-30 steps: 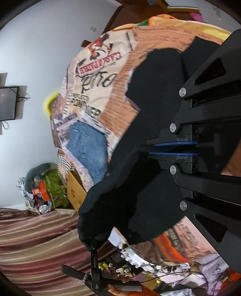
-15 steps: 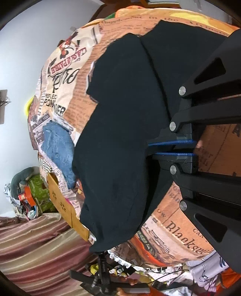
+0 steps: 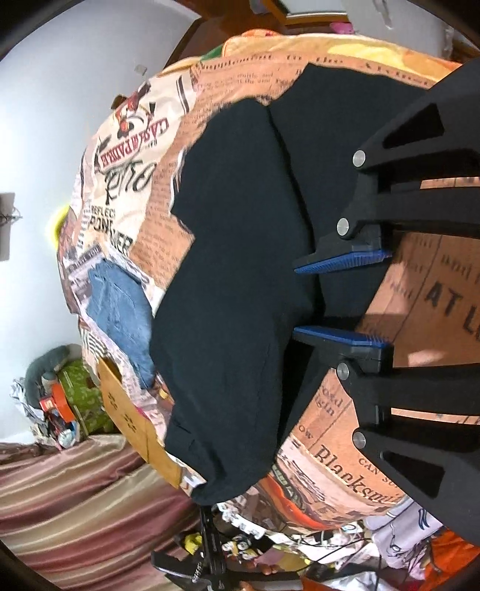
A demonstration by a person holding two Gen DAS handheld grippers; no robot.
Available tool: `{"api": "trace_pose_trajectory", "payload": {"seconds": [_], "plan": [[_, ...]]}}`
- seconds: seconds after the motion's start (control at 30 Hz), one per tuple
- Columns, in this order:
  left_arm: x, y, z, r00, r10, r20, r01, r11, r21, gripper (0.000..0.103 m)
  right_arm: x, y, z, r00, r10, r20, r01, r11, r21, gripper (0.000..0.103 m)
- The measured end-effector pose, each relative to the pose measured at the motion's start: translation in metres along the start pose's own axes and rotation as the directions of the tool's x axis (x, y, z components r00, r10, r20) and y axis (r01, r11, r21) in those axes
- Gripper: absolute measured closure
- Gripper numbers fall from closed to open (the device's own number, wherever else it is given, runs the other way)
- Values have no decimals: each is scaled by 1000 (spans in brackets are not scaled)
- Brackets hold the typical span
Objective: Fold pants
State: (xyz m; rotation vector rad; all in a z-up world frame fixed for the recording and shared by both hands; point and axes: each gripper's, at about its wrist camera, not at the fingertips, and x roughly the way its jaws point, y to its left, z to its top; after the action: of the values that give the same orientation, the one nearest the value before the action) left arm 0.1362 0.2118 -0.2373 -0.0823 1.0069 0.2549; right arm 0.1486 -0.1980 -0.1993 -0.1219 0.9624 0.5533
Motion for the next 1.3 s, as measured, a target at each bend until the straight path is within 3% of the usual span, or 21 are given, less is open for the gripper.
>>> {"api": "trace_pose_trajectory", "payload": {"seconds": [0.1, 0.27, 0.37, 0.53, 0.6, 0.8, 1.3], "plan": [[-14, -13, 15, 999, -16, 52, 16, 1000, 8, 56, -11, -12, 5, 999, -24, 24, 24, 999, 24, 76], [-24, -47, 42, 992, -69, 104, 65, 997, 50, 47, -21, -31, 18, 996, -67, 62, 64, 997, 54, 75], [-23, -67, 55, 989, -100, 112, 91, 993, 78, 42, -24, -39, 26, 991, -97, 90, 92, 994, 56, 66], [-9, -107, 73, 984, -147, 103, 134, 983, 123, 33, -16, -53, 43, 988, -118, 97, 114, 992, 45, 65], [0, -121, 80, 983, -162, 89, 150, 980, 134, 30, -10, -59, 50, 988, -124, 95, 120, 992, 46, 57], [34, -154, 92, 981, -188, 36, 180, 970, 162, 29, 23, -79, 71, 991, -115, 71, 111, 992, 58, 54], [108, -186, 94, 989, -127, -70, 141, 961, 240, 28, 136, -106, 114, 994, 9, -111, 4, 993, 118, 54]]}}
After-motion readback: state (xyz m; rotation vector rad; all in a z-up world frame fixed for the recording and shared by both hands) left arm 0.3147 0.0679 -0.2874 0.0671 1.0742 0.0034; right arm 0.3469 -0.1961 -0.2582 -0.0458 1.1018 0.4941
